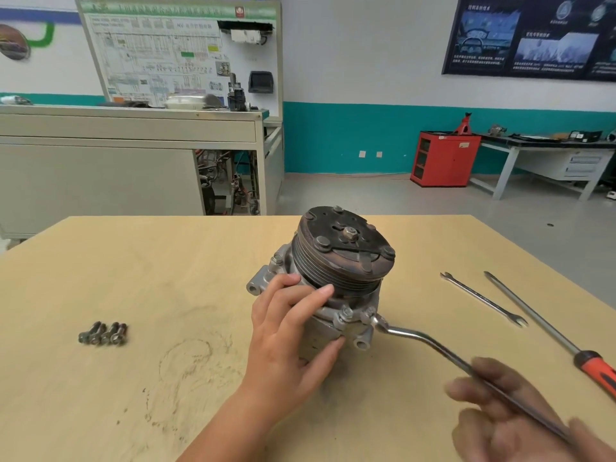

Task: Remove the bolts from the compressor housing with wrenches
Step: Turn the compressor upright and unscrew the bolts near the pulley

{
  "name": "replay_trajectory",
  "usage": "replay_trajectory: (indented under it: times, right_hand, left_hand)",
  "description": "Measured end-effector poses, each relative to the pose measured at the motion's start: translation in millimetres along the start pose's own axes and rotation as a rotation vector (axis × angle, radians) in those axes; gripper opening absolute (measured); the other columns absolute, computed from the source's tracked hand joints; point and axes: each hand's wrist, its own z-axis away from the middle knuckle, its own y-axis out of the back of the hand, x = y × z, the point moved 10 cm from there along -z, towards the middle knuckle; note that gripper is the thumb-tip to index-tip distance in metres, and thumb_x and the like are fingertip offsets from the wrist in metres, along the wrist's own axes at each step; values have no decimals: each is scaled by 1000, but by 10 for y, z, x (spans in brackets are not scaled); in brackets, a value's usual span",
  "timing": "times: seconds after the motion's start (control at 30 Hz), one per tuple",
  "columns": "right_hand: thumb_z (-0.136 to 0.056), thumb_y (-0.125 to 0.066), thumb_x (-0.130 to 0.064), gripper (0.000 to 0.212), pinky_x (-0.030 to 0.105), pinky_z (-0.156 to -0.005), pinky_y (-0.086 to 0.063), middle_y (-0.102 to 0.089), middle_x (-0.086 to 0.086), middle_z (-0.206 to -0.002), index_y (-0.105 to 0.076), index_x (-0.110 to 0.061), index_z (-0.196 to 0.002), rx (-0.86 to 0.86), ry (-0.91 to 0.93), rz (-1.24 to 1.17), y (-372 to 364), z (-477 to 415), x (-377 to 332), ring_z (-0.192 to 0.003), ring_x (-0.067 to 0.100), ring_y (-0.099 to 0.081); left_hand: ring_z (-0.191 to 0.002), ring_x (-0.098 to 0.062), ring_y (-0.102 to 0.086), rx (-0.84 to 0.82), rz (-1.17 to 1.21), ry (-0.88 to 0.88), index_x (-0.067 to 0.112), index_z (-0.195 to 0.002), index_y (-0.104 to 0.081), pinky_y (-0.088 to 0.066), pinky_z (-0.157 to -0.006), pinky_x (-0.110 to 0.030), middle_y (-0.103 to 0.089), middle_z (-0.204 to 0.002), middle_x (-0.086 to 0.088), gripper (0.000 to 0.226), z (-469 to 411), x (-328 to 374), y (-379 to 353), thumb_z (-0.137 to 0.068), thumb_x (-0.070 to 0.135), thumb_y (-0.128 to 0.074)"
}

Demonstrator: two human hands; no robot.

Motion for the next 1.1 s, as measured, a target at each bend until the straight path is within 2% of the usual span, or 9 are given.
replay_trajectory:
  times: [0.17,0.27,0.37,0.5,0.63,0.7,0.8,0.97,1.1]
  right_hand:
    - [-98,-31,1,50,30,-95,-45,-24,12,-152,-22,-8,-146,-46,-32,93,-179,45,298,-128,48,-34]
    - [-84,-64,-41,50,10,-79,-48,-33,-32,-138,-41,-53,-127,-244,-60,287,-434,-59,468,-116,20,-56]
    - [-55,-76,-66,59,9,-70,-48,-44,-41,-123,-46,-66,-106,-140,-164,451,-433,-19,525,-101,18,-67]
    - [-45,-82,-63,82,11,-68,-48,-59,-32,-116,-54,-42,-120,-67,-244,592,-336,58,542,-93,22,-70]
    - [-77,-64,-45,23,8,-50,-44,-69,-21,-103,-70,-39,-98,1,-252,765,-238,17,456,-83,21,-71]
    - [-61,-67,-54,38,11,-48,-44,-69,-20,-104,-66,-51,-99,-73,-209,621,-334,-39,282,-78,22,-71]
    - [-43,-80,-60,60,13,-37,-36,-72,14,-72,-75,-22,-89,84,14,501,-160,-225,-56,-46,22,-62]
    - [-81,-53,-22,23,15,-36,-20,-34,-5,-40,-63,-9,-97,311,168,345,138,-617,-175,-35,4,-27]
    - [-90,-42,-38,36,16,-38,-18,-28,-8,-40,-67,-14,-79,388,214,184,143,-798,-229,-38,4,-17]
  left_hand:
    - [-125,-16,-38,-20,-24,15,27,-122,-52,-34,-104,-41,-48,-111,9,48,-7,-19,-6,-77,29,-68]
    - [-124,-19,-39,-25,-33,20,25,-119,-54,-36,-102,-44,-47,-110,10,45,-10,-20,-11,-77,29,-69]
    - [-124,-18,-38,-23,-44,23,25,-121,-54,-36,-102,-43,-47,-110,10,46,-13,-14,-11,-77,29,-67]
    - [-121,-23,-39,-22,-53,8,27,-122,-54,-36,-102,-43,-46,-108,8,45,-19,17,-19,-78,27,-67]
    - [-120,-24,-39,-29,-61,13,29,-118,-57,-35,-103,-41,-45,-108,8,41,-20,23,-20,-78,26,-66]
    - [-119,-27,-40,-23,-53,23,28,-115,-58,-34,-104,-41,-45,-107,8,38,-21,21,-19,-78,26,-66]
    - [-115,-30,-43,-9,-31,29,29,-111,-57,-32,-106,-39,-46,-106,7,35,-22,28,-24,-77,25,-66]
    - [-114,-34,-42,-13,-30,-9,32,-108,-58,-29,-107,-37,-46,-108,6,31,-12,36,-27,-78,25,-65]
    - [-115,-36,-44,-12,-38,-30,34,-125,-49,-31,-107,-40,-47,-109,5,49,5,36,-17,-79,26,-64]
